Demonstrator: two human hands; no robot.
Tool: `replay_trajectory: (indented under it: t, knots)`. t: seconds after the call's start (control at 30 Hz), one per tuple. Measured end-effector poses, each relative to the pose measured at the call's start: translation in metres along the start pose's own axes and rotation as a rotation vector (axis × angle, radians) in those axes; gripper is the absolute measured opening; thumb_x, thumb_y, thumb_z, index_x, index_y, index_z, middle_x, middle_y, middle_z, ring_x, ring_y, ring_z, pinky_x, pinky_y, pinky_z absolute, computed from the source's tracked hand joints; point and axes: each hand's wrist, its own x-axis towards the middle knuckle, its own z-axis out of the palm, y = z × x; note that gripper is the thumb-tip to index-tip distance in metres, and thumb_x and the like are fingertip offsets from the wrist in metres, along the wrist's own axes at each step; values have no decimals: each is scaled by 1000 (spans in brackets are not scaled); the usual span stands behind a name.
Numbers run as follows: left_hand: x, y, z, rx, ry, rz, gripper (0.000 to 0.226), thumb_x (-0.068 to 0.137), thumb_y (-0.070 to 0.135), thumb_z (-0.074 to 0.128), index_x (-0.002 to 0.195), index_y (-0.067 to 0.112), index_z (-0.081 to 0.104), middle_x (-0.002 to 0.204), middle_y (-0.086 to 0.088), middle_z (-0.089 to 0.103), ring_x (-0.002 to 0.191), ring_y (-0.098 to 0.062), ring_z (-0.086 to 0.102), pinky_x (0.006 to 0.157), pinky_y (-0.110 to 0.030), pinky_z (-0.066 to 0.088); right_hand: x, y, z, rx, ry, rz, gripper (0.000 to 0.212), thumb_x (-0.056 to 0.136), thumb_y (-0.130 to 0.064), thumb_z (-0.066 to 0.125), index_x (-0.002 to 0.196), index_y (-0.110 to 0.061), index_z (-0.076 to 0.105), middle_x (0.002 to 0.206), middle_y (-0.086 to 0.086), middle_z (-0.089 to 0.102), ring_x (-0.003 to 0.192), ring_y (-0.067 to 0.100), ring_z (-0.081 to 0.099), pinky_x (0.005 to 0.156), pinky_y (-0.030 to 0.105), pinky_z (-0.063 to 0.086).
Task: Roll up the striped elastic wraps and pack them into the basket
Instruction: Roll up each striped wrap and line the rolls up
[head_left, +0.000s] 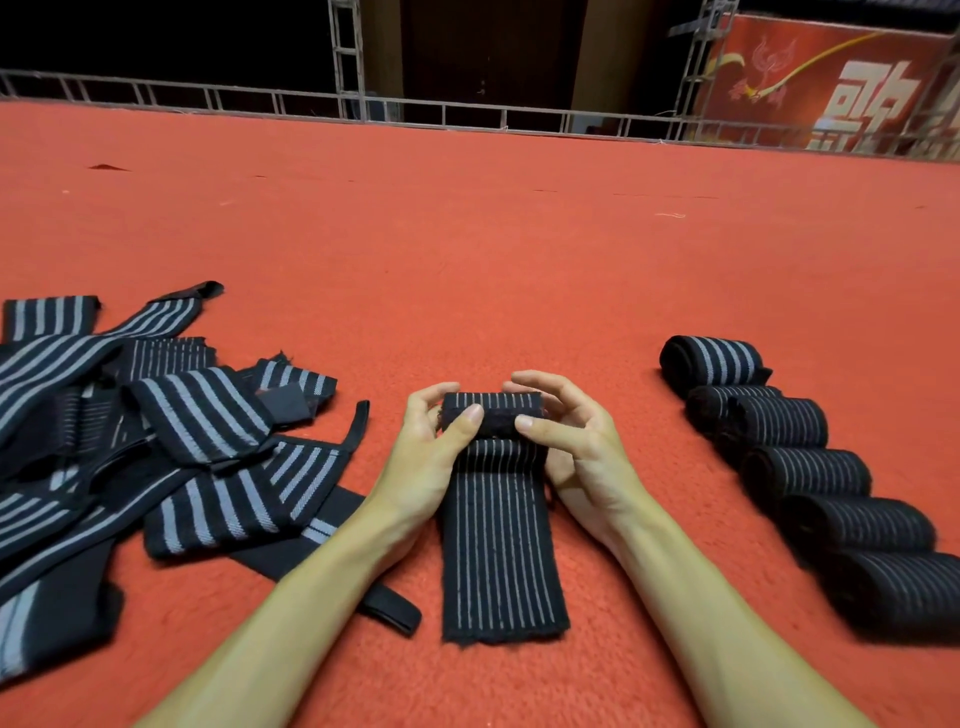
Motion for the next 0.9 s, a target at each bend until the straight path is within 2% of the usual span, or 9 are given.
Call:
replay_trajectory:
  t: [0.07,0.13,0.3,0.37,0.5,0.63,0.77,0.83,0.9]
  knots:
    - [0,0,0,-10,-25,6,35,88,24,61,121,24,49,114,-9,63,93,-9,65,74,-19,50,-1,-2,3,15,22,21,36,78,-14,68,113,-6,64,104,16,63,88,24,63,77,35,53]
    - [-1,0,0,-21,-50,12,29,90,17,62,117,25,54,113,-10,62,97,-14,63,79,-25,51,-1,-1,7,-68,85,30,33,84,-29,68,109,-8,65,97,17,60,75,20,61,62,27,51]
    - [-1,1,-2,-46,-22,48,32,90,-3,54,109,23,56,100,-7,58,88,-12,58,75,-24,51,1,4,14,-163,126,55,42,74,-61,68,88,-21,70,90,17,59,81,33,49,68,44,36]
    - [-1,2,-2,-49,-35,53,34,89,-7,53,107,22,56,99,-7,58,89,-14,57,78,-28,50,1,3,14,-169,147,63,40,73,-57,72,90,-20,70,89,16,59,82,34,45,65,41,32]
    - [-1,2,-2,-30,-62,71,33,82,-4,60,103,22,59,100,-3,60,90,-15,56,77,-30,48,1,3,6,-123,152,64,22,74,-31,76,92,-18,71,89,7,65,80,32,46,62,33,33]
    - [-1,4,-2,-74,-64,0,43,68,13,63,108,29,62,100,-2,60,89,-18,58,74,-31,48,0,1,4,-71,135,-8,22,73,-17,76,94,-15,71,92,7,65,85,28,57,72,40,45]
    - [-1,3,0,-158,-55,-60,48,73,27,65,119,22,56,108,-5,63,94,-13,63,82,-29,50,1,4,1,-82,108,-49,30,70,-13,77,99,-13,68,94,7,65,85,34,50,72,53,34]
    - [-1,3,1,-161,-26,-80,50,74,35,67,120,19,55,114,-7,64,99,-14,65,88,-33,50,1,4,1,-78,92,-60,30,70,-6,74,99,-11,67,96,5,66,87,33,51,71,51,35]
    - [-1,3,1,-156,3,-96,54,76,38,73,120,15,54,119,-10,64,104,-18,65,91,-35,50,0,1,1,-42,81,-74,28,67,0,71,92,-13,67,104,3,69,91,28,57,72,44,43]
